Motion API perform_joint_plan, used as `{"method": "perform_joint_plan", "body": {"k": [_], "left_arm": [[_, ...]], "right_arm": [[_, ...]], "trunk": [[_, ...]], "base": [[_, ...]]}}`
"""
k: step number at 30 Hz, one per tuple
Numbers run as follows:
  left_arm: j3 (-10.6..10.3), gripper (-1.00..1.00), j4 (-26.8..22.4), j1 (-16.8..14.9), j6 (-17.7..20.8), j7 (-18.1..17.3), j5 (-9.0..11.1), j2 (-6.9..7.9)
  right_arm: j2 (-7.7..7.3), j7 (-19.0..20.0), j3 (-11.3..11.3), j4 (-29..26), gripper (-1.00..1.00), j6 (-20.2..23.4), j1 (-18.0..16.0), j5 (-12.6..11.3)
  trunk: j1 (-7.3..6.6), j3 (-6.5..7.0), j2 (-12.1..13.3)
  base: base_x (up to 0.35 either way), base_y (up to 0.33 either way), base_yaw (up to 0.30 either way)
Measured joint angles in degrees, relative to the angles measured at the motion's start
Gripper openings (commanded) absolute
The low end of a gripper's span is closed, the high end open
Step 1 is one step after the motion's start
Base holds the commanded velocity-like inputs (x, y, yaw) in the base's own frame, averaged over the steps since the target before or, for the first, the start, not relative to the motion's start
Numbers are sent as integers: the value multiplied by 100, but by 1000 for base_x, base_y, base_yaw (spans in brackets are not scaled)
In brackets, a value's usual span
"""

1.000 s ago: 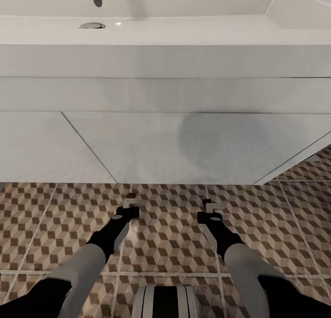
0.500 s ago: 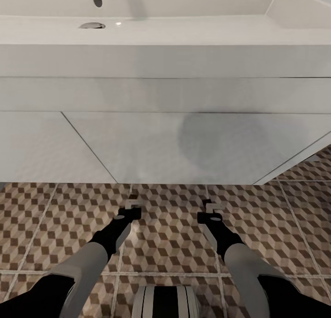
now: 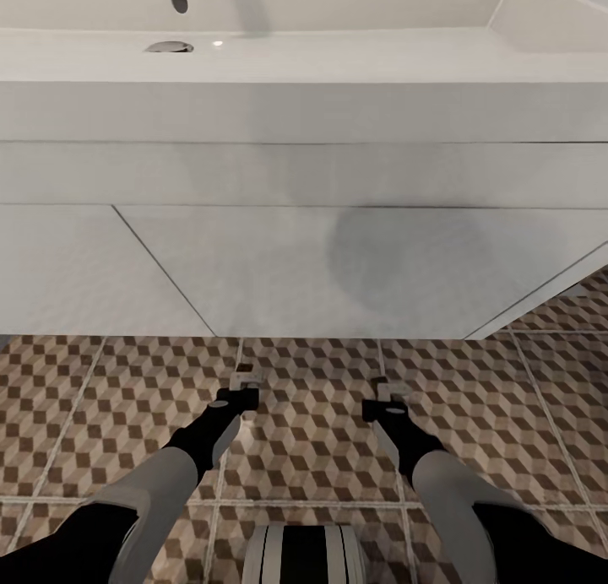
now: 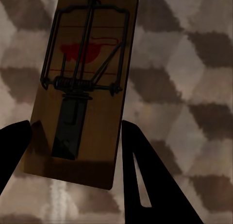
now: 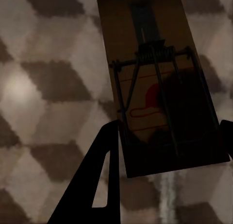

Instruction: Take the four mousetraps from the cabinet in the bathroom and place them on the bathroom floor. Make sure all four end up on the same floor surface, and ensure that at least two of them are either under or directly next to the same bathroom sink.

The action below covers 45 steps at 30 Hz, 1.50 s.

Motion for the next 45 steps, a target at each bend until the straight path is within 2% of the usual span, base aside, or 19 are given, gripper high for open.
{"method": "perform_joint_plan", "body": {"k": [17,31,38,45], "left_arm": [[6,-100,74,1,-1,1,4,-13],[8,-100,300,1,59,4,15,-9],[9,-100,317,1,77,5,18,-3],[15,-100,319,1,37,4,16,-5]], "right_arm": [[-1,-5,2,40,-100,-108,-66,0],[-9,-5,-5,69,-100,-7,-76,-33],[-9,-3,-2,381,-100,62,-252,-32],[-5,-3,-3,459,-100,19,-297,-28]], "trunk": [[0,0,0],[0,0,0],[0,0,0],[0,0,0]], "base": [[0,0,0],[0,0,0],[0,0,0],[0,0,0]]}}
